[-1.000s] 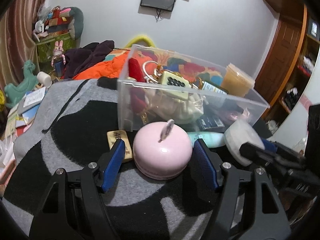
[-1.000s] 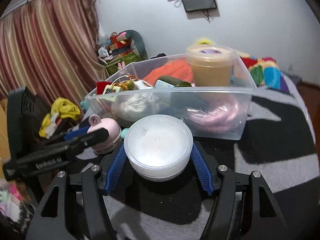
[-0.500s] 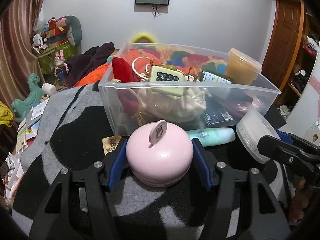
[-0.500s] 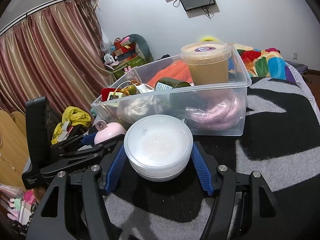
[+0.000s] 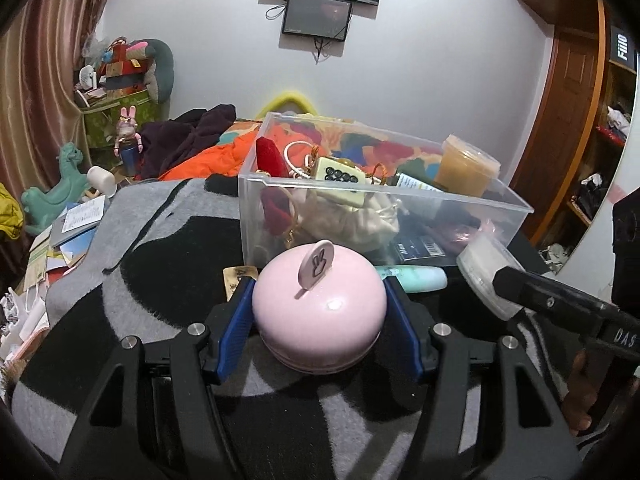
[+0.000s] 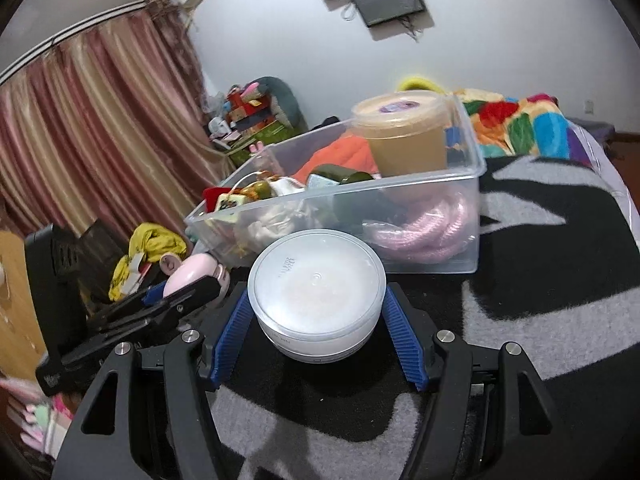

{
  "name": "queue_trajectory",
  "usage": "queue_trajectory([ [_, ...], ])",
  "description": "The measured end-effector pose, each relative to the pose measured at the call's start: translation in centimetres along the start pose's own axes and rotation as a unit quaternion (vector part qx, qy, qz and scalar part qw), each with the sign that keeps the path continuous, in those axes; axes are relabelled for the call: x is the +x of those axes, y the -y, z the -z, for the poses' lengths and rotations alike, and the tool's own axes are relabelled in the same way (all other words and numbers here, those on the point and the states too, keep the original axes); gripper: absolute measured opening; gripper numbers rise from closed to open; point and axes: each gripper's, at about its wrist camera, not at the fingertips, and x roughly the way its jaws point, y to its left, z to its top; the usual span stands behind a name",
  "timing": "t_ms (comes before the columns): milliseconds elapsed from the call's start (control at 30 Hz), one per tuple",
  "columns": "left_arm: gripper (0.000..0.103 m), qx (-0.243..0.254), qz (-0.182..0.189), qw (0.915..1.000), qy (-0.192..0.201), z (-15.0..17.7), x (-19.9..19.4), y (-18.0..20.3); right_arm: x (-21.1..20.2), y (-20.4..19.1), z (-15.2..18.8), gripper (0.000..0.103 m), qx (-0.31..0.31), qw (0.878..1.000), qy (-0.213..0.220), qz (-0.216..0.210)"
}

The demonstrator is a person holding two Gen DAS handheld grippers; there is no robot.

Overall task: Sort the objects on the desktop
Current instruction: 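Carry the pink case and white jar into the clear box and open both tools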

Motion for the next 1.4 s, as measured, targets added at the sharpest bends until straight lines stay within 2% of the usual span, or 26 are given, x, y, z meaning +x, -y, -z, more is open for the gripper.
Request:
queue_trajectory([
  [333, 0.062, -0.028, 0.025, 0.9987, 0.035, -1.2, -2.3, -1.4, -1.2, -1.2, -0.7, 0.062, -0.036, 0.999, 0.019, -0.013],
  [700, 0.062, -0.051, 0.025, 0.996, 0.069, -3.2, -4.3, -3.1, -2.4, -1.7, -3.2, 0.062, -0.038, 0.998, 0.052, -0.011],
  [933, 0.062, -0.039, 0.021, 0.9956, 0.082, -5.3, -4.4, -3.2, -1.6, -2.3, -5.3, 0.062, -0.041, 0.997, 0.063, 0.003],
  [1067, 0.062, -0.036, 0.025, 0.9947, 0.093, -6.9, -4.0, -2.9, -0.2, -2.4, -6.2, 0.062, -0.036, 0.998, 0.047, 0.018],
  [1167, 0.062, -0.032, 0.032, 0.9953, 0.086, -7.9, -2.9, -2.8, 0.6, -2.7, -6.4, 0.062, -0.048, 0.998, 0.041, 0.026],
  [1333, 0.062, -0.018, -0.005, 0.9967, 0.079, -9.3, 0.2, -1.9, 2.5, -3.2, -6.7, 0.062, -0.056, 0.997, 0.03, 0.031],
  [1400, 0.062, -0.016, -0.007, 0.9973, 0.071, -9.5, 1.3, -1.8, 3.2, -3.4, -6.7, 0.062, -0.06, 0.997, 0.026, 0.038],
])
